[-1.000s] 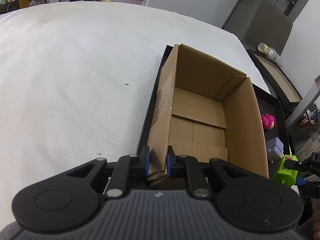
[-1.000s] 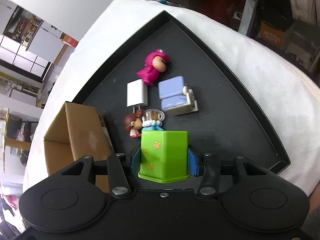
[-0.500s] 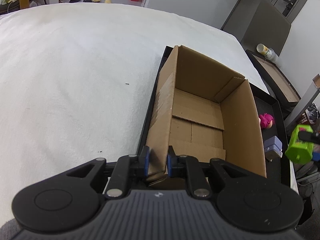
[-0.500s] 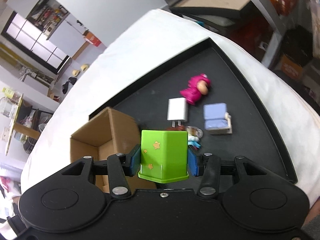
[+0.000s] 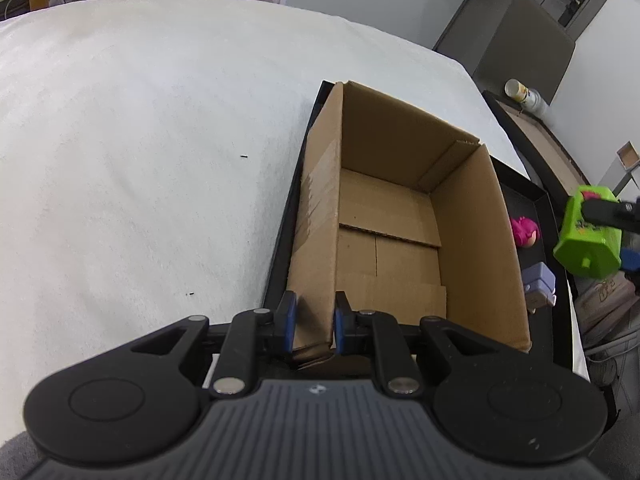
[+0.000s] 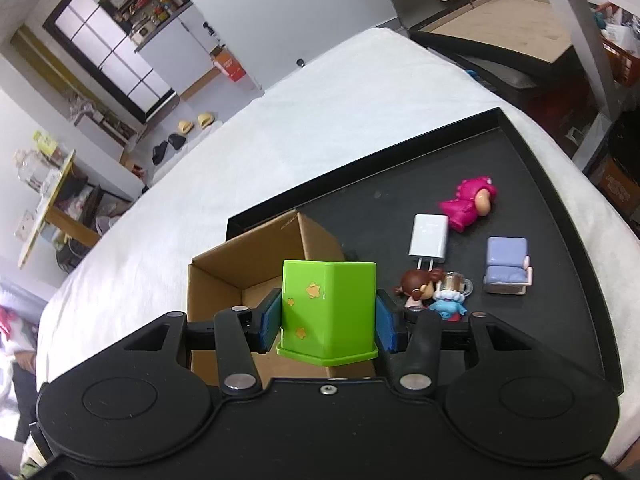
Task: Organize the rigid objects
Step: 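Grasp the green block with the right tool and lift it, then carry the green block into the box and open the right tool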
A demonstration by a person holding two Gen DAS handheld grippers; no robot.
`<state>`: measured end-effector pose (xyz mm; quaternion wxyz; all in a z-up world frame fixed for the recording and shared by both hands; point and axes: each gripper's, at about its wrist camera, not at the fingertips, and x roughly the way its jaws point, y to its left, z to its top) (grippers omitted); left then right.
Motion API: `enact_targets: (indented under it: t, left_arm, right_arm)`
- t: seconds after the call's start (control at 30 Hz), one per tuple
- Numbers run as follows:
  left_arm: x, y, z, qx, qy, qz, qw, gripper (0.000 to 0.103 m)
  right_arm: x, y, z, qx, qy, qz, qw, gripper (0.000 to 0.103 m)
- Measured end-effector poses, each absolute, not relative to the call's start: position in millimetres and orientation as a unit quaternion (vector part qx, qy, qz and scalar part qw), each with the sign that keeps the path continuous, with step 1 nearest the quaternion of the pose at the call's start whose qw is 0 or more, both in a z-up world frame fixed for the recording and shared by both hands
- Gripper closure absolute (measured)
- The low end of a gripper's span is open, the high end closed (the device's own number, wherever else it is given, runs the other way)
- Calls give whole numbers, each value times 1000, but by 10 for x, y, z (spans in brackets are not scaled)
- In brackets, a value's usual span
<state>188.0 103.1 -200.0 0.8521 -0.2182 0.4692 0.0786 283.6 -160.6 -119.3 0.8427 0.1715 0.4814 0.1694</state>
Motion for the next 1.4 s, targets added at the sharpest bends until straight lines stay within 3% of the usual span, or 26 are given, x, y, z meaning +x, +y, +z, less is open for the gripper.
enact_targets:
  t: [0.47, 0.9, 1.3, 1.4]
  left_arm:
    - [1863, 1069, -2041, -234, 467, 69, 850, 87]
    - [1850, 1119, -2041, -242, 466, 64, 849, 86]
    - [1828, 1137, -2052, -246, 462, 61, 850, 86]
    - [1829, 1129, -2054, -241, 459, 61, 853, 86]
  right_arm:
    - [2861, -973, -1239, 83, 490, 227, 837, 56]
    - [2785, -288, -1479, -78, 500, 281, 816, 56]
    - [2671, 113, -1384, -244, 412, 365, 799, 56]
    - [2620, 153, -1346, -259, 387, 397, 791, 51]
